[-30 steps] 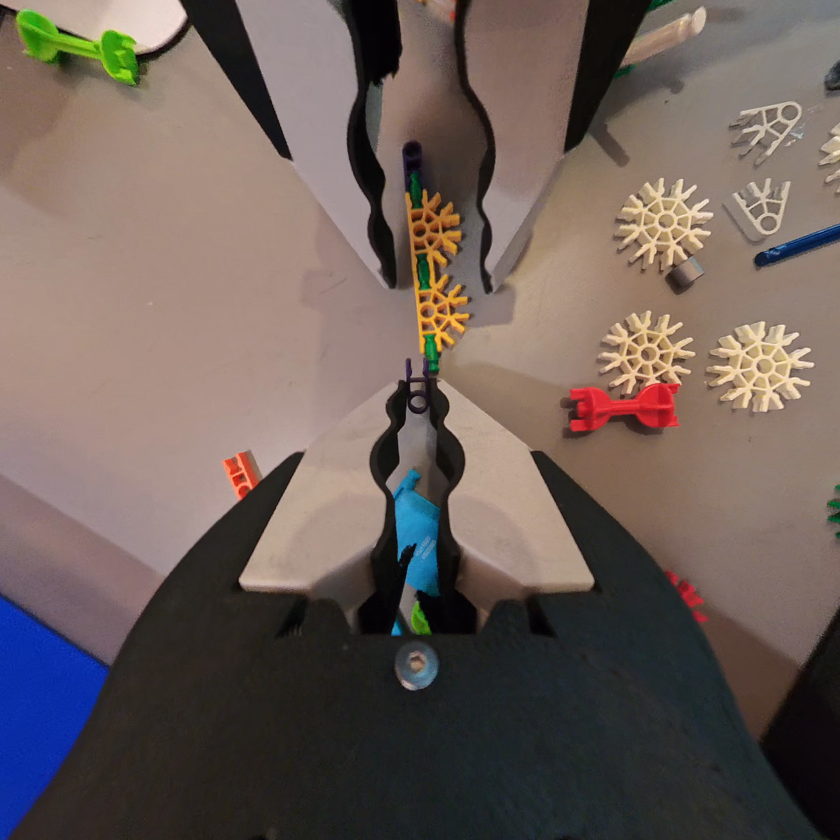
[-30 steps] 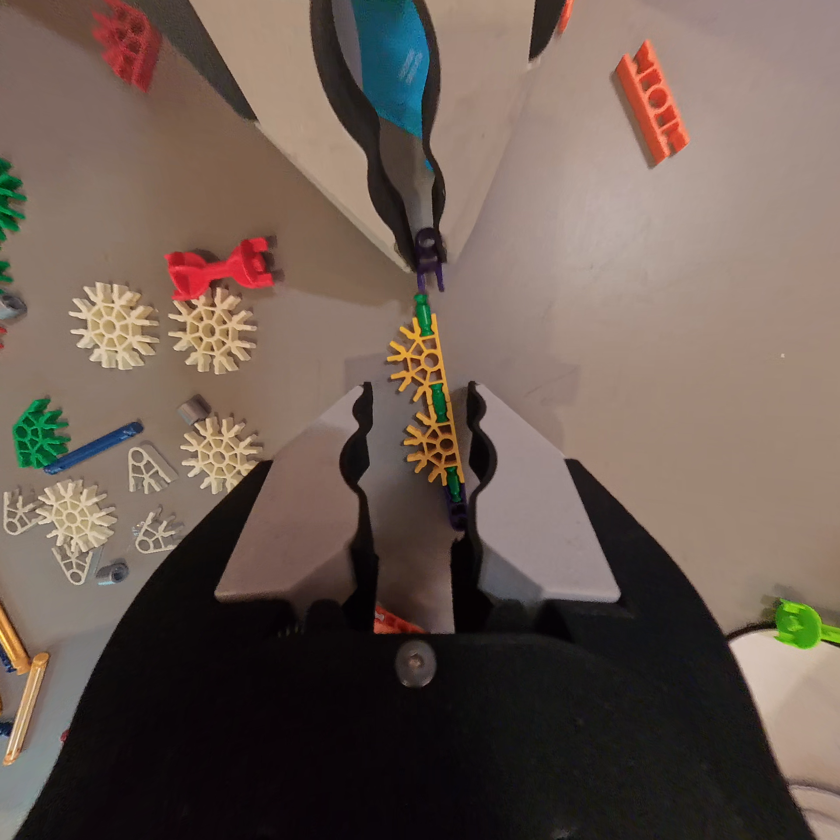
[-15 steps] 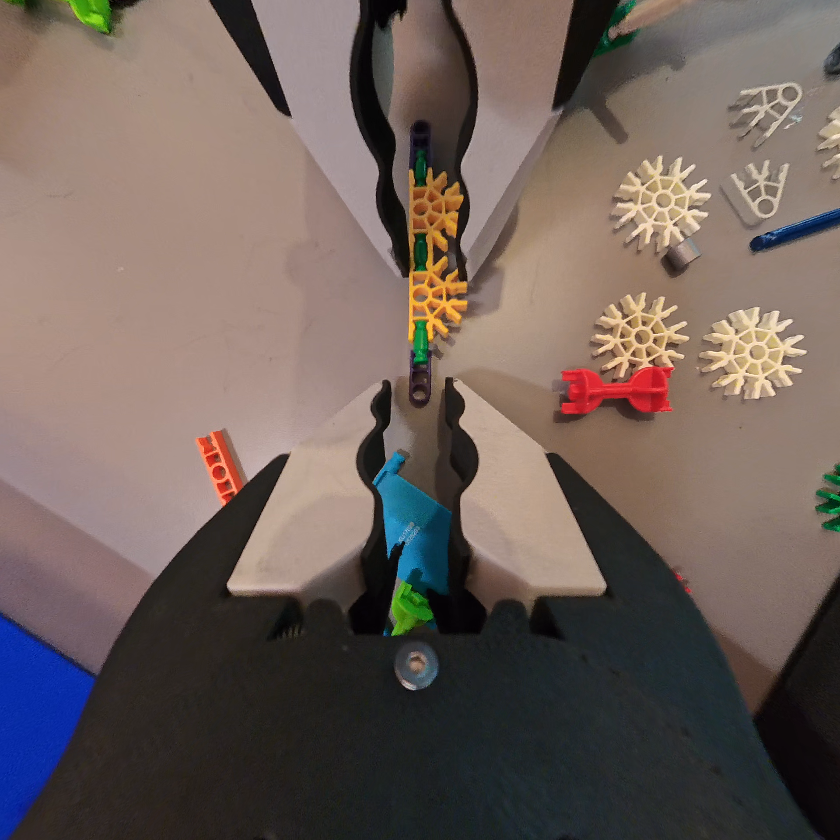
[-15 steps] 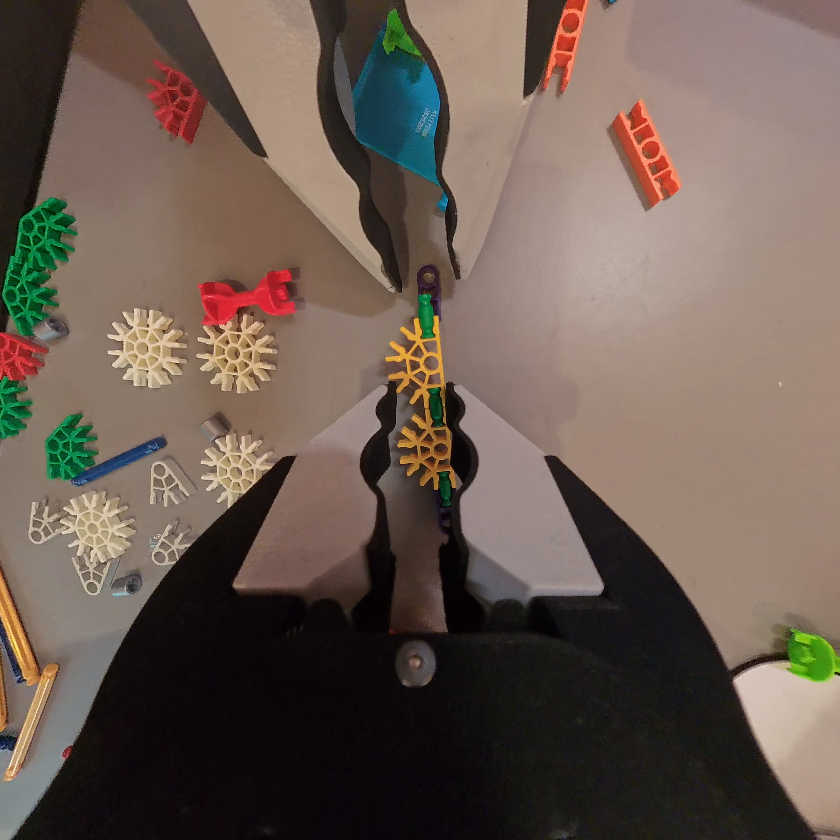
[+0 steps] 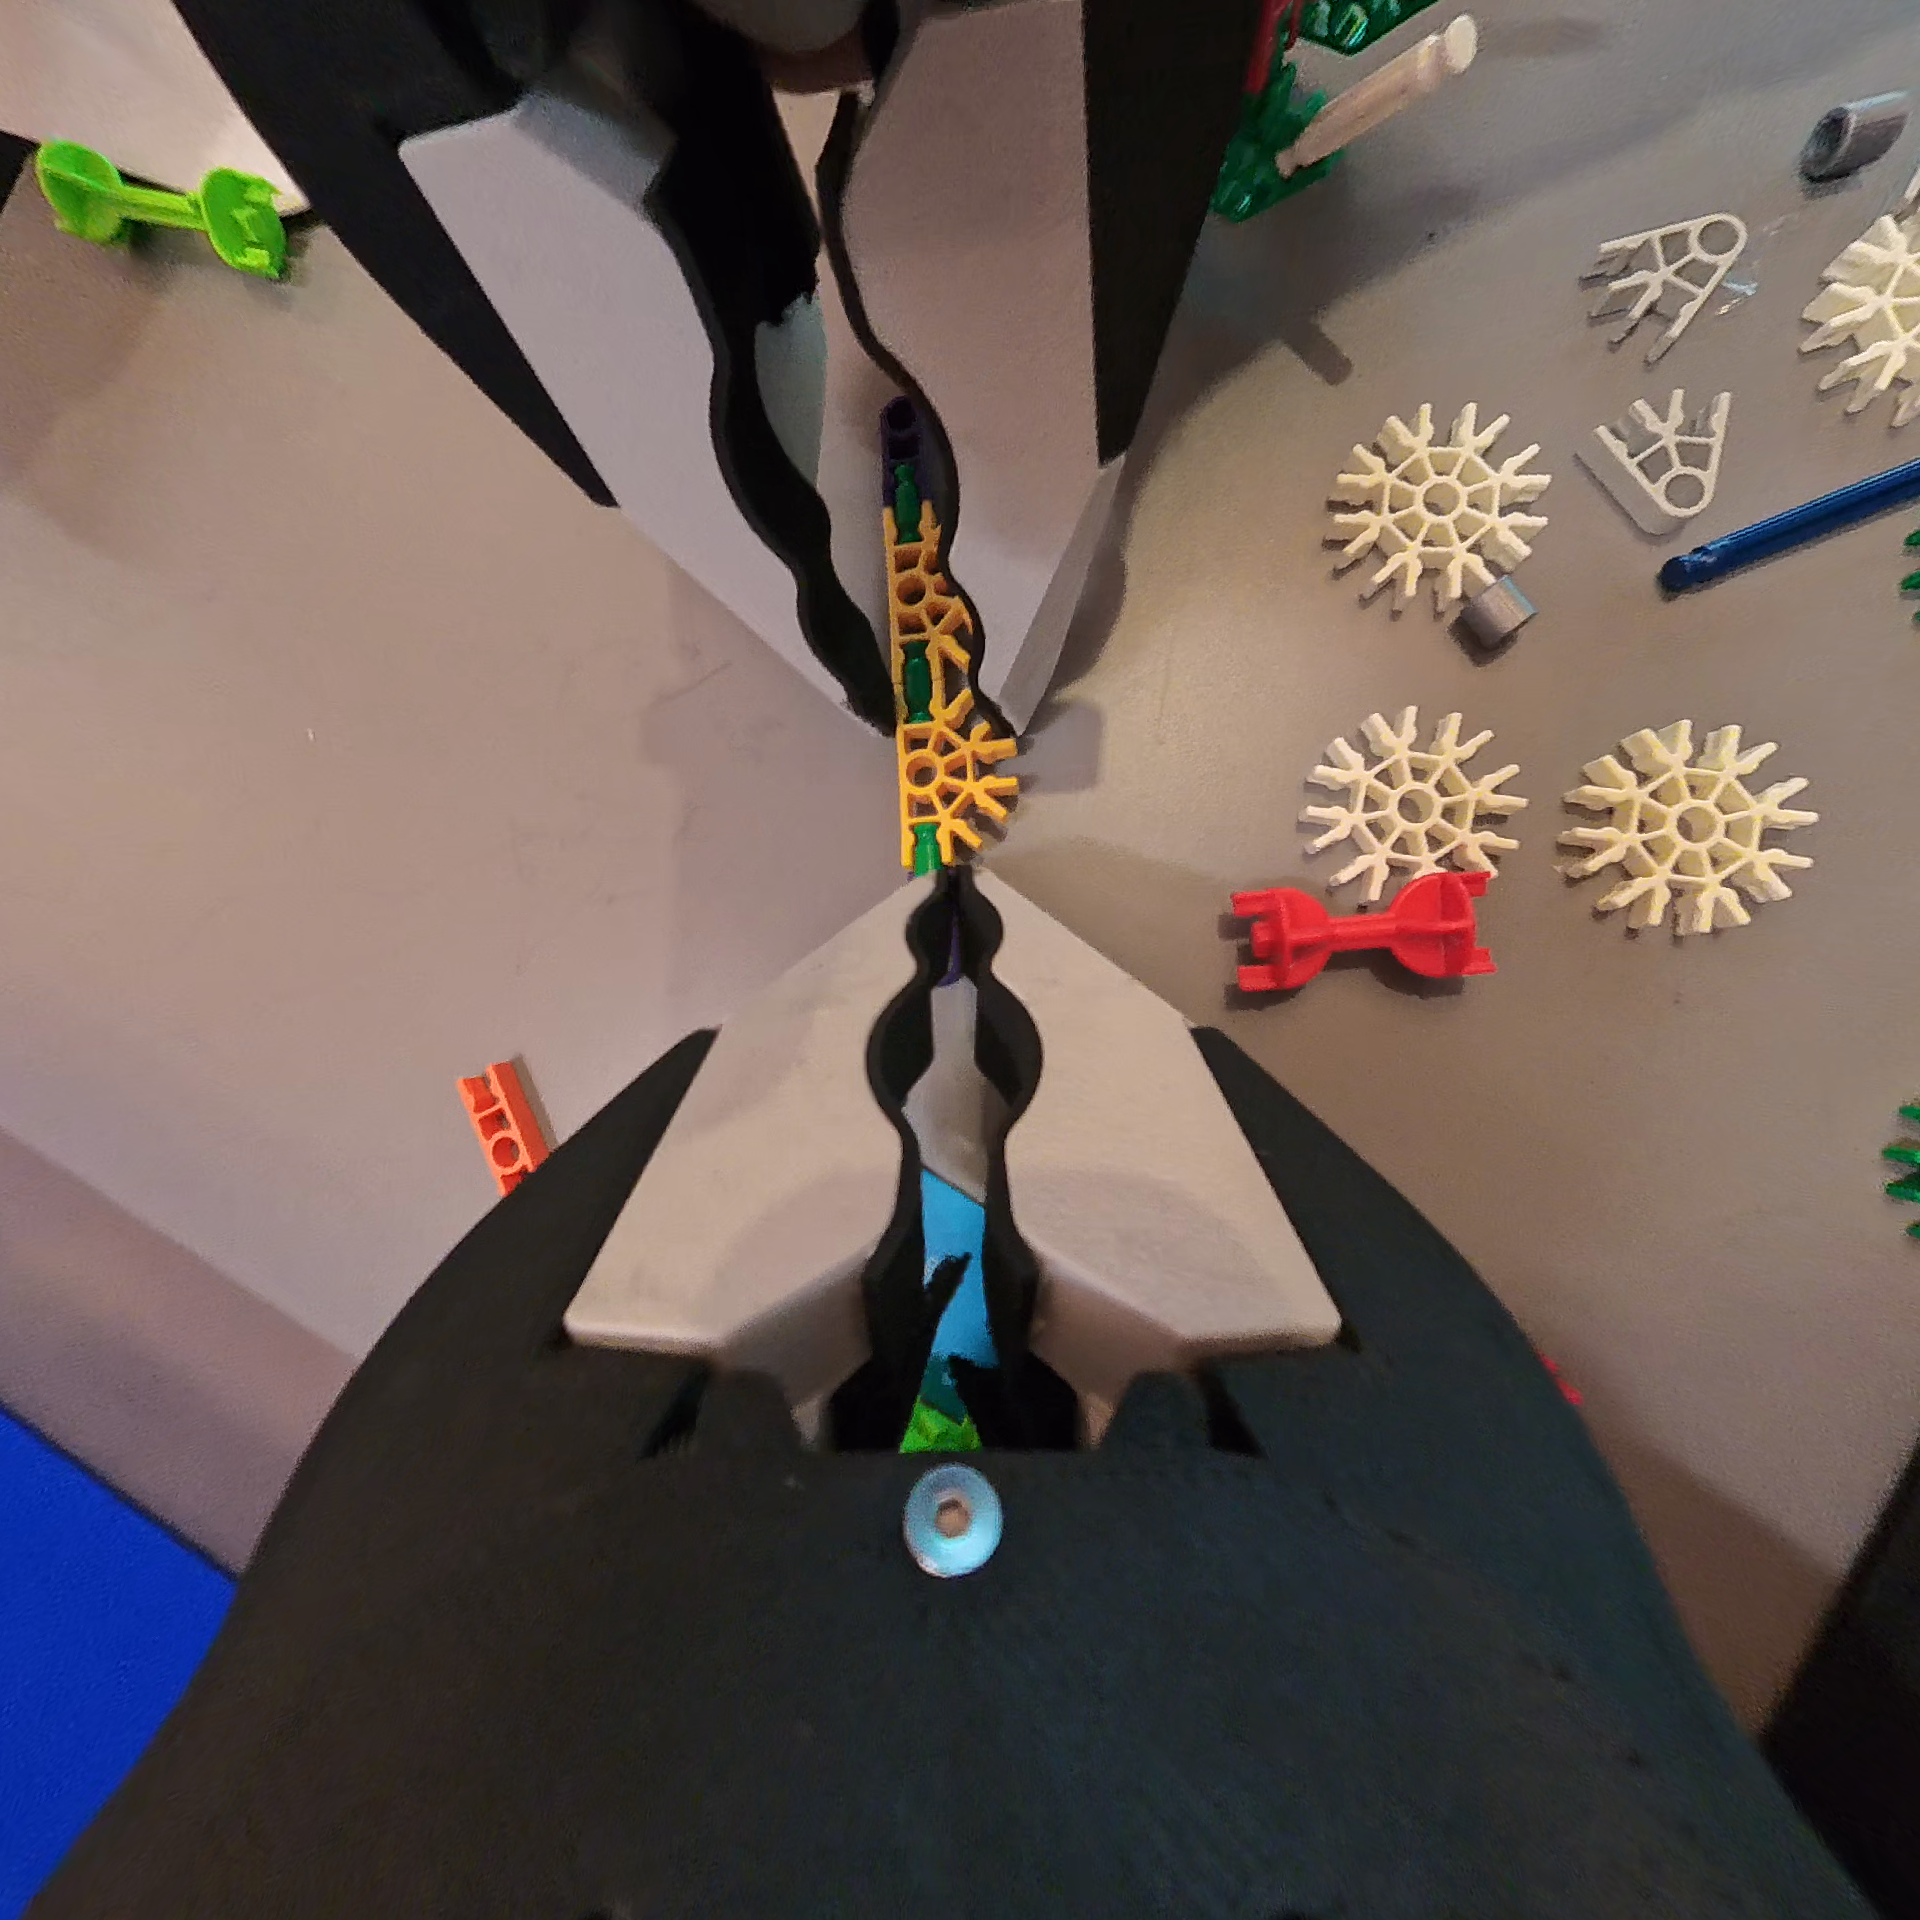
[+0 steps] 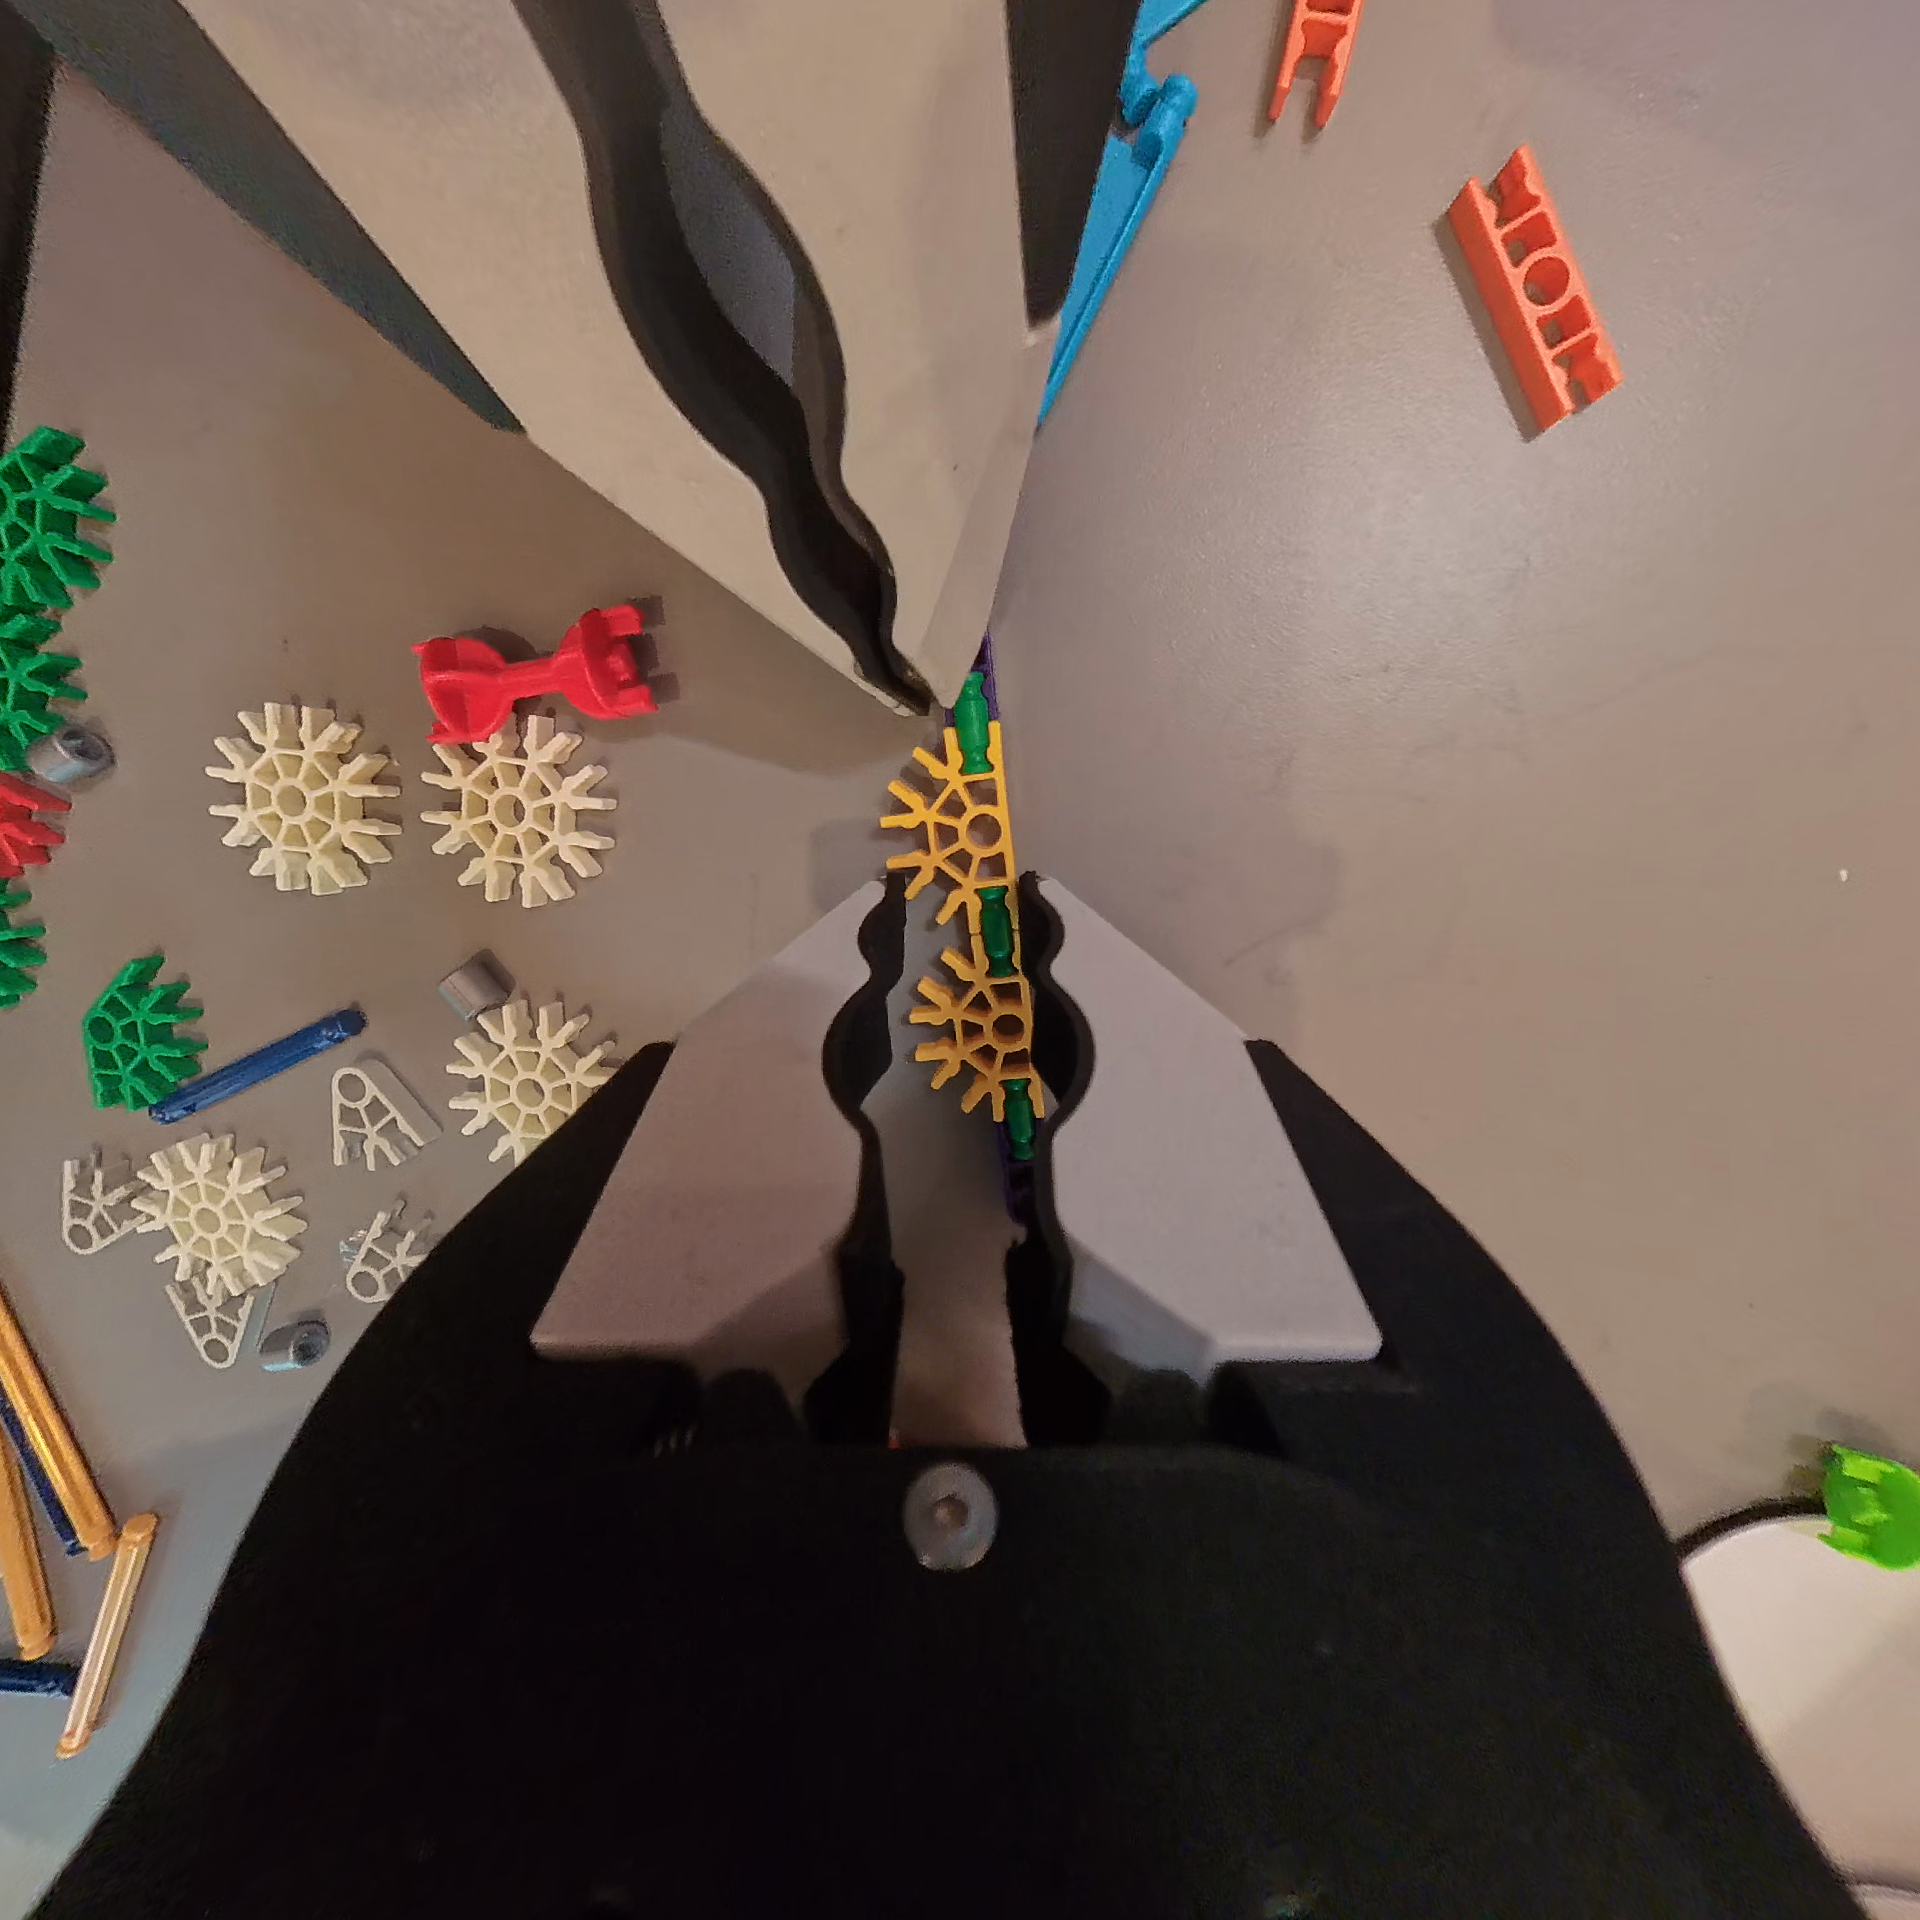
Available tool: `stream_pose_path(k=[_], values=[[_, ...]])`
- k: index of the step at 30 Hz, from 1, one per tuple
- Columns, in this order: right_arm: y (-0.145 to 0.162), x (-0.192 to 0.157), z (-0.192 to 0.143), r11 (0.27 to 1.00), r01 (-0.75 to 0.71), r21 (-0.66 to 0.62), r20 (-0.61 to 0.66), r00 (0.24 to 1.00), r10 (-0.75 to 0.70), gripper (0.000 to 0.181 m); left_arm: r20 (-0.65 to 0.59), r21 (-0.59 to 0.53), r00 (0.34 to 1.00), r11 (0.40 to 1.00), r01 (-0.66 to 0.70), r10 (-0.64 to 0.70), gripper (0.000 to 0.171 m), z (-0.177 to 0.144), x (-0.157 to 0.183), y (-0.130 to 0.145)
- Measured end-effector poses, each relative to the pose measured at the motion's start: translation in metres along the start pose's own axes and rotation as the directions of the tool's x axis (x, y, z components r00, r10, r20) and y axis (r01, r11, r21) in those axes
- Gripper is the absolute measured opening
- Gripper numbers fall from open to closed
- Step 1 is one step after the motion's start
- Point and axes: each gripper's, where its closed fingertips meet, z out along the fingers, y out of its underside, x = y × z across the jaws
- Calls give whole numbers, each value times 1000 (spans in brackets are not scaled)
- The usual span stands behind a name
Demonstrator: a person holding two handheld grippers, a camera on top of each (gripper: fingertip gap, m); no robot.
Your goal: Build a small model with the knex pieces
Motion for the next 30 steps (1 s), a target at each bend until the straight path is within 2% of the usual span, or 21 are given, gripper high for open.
stream_pose_path(k=[3,6,12,17,30], values=[[-5,-1,-4,999,-24,32,11,1000,24,21,2,-38,1000,999,-18,18,0,4,0,5],[-16,0,-14,995,-47,93,16,999,46,16,-9,-24,1000,1000,-3,3,0,3,2,5],[-26,3,-8,996,-41,77,-10,999,42,0,2,52,997,996,75,-75,0,-12,-10,0],[-29,4,0,994,-60,87,9,998,60,0,-10,24,998,998,56,-56,0,-4,-7,5],[-31,4,5,984,-161,70,88,984,155,0,-31,59,996,994,90,-88,0,-2,-9,5]])
